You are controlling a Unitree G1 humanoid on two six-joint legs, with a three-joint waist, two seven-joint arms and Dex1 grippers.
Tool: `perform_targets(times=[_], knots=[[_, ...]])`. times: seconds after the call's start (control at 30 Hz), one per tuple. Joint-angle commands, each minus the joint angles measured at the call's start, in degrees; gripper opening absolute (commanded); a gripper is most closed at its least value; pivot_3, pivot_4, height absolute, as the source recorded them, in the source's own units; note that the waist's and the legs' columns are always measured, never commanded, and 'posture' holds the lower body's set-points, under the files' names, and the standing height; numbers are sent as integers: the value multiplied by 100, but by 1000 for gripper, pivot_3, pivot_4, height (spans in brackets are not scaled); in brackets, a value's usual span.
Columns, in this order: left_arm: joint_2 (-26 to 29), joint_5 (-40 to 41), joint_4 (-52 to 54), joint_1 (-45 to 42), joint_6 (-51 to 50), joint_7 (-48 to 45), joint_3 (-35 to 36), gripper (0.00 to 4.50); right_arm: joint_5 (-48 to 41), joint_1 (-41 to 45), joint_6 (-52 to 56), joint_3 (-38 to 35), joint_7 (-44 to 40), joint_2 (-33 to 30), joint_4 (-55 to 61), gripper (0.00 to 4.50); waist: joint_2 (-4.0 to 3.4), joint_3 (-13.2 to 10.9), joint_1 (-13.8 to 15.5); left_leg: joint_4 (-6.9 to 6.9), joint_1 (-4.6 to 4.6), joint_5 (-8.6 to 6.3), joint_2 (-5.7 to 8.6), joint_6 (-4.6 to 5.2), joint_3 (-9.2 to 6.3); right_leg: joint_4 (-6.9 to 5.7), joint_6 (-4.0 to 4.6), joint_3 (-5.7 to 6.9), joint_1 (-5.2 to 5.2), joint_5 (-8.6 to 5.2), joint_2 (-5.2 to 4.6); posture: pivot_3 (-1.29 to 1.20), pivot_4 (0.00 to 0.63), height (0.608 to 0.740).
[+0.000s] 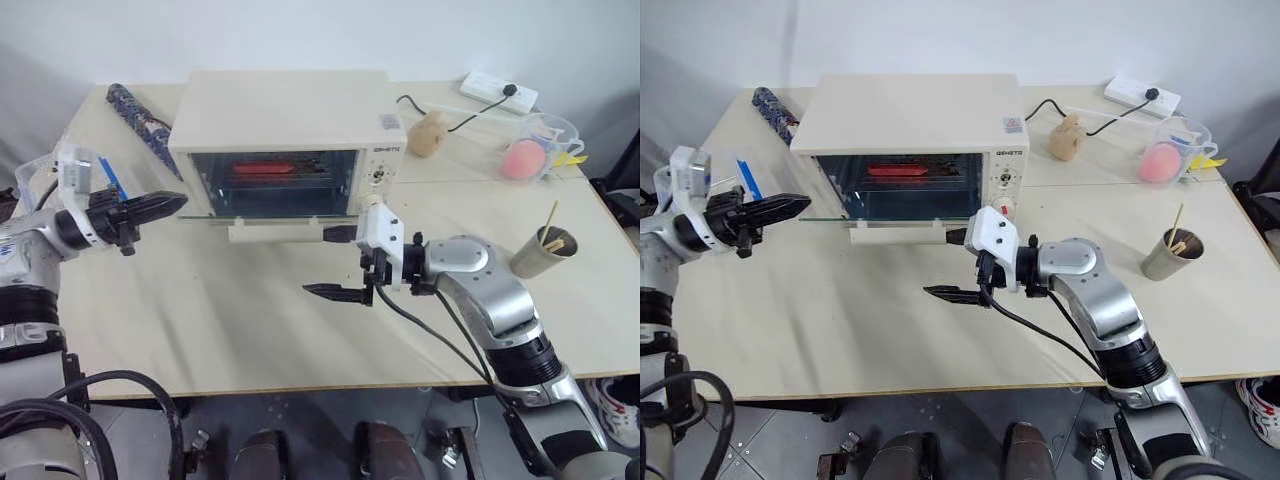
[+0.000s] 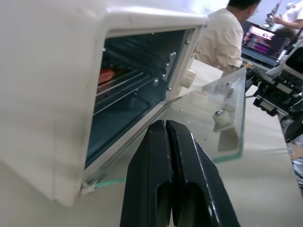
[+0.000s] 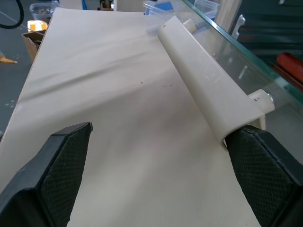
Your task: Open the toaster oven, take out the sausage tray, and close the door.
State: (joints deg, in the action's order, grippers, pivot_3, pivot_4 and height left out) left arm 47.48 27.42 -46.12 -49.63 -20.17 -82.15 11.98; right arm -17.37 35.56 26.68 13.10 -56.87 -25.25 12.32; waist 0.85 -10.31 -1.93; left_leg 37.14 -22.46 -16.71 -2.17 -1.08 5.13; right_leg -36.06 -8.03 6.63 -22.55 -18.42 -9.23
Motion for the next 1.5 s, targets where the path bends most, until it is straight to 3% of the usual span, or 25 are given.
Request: perform_targets(times=[0.03,0.2,0.43,0.63,0.77,1.13,1.47,1.5], knots=[[-95,-194,-221,-256,211,-186,-114,43,-189,-144,295,-157,143,-135,528,4500,3,1,19,1,-1,0,0,0,0,0,0,0,0,0,0,0,150,740],[-238,-412,-424,-372,320,-392,-276,43,-256,-633,886,-282,287,-682,1148,4500,11,1,34,5,-2,-1,0,2,-1,0,-2,0,1,1,0,0,150,740],[-244,-631,-428,-331,404,-542,-414,43,-714,-1532,1744,-797,-225,-2305,2075,4500,19,-2,65,16,-10,-7,0,12,0,4,-3,0,2,2,-1,0,150,740],[-200,-1127,-149,78,839,-713,-890,43,-649,-1243,1526,-1287,-36,-2651,1791,4500,32,-4,30,26,-7,-9,0,15,9,5,-3,-8,4,2,-2,0,150,740],[-219,-1171,179,360,784,-698,-1052,43,-531,-878,1329,-1252,180,-2506,1579,4500,34,-5,44,23,-6,-9,-2,15,13,3,-3,-10,0,2,-1,0,150,740],[-358,-1198,806,808,774,-309,-1074,43,32,445,858,-409,1096,-1058,928,4500,46,-9,49,62,-34,-17,-2,26,3,-1,-9,-4,-4,5,-3,0,150,740],[-456,-858,1432,1270,291,601,-571,43,1053,852,51,444,1642,-81,193,4500,45,-9,25,82,-52,-22,-2,32,-3,-7,-15,0,-12,9,-5,0,150,740],[-521,-671,1555,1331,127,722,-399,213,1262,945,-53,563,1756,15,40,4500,45,-9,22,83,-51,-22,-2,32,-3,-12,-15,0,-12,9,-5,0,150,740]])
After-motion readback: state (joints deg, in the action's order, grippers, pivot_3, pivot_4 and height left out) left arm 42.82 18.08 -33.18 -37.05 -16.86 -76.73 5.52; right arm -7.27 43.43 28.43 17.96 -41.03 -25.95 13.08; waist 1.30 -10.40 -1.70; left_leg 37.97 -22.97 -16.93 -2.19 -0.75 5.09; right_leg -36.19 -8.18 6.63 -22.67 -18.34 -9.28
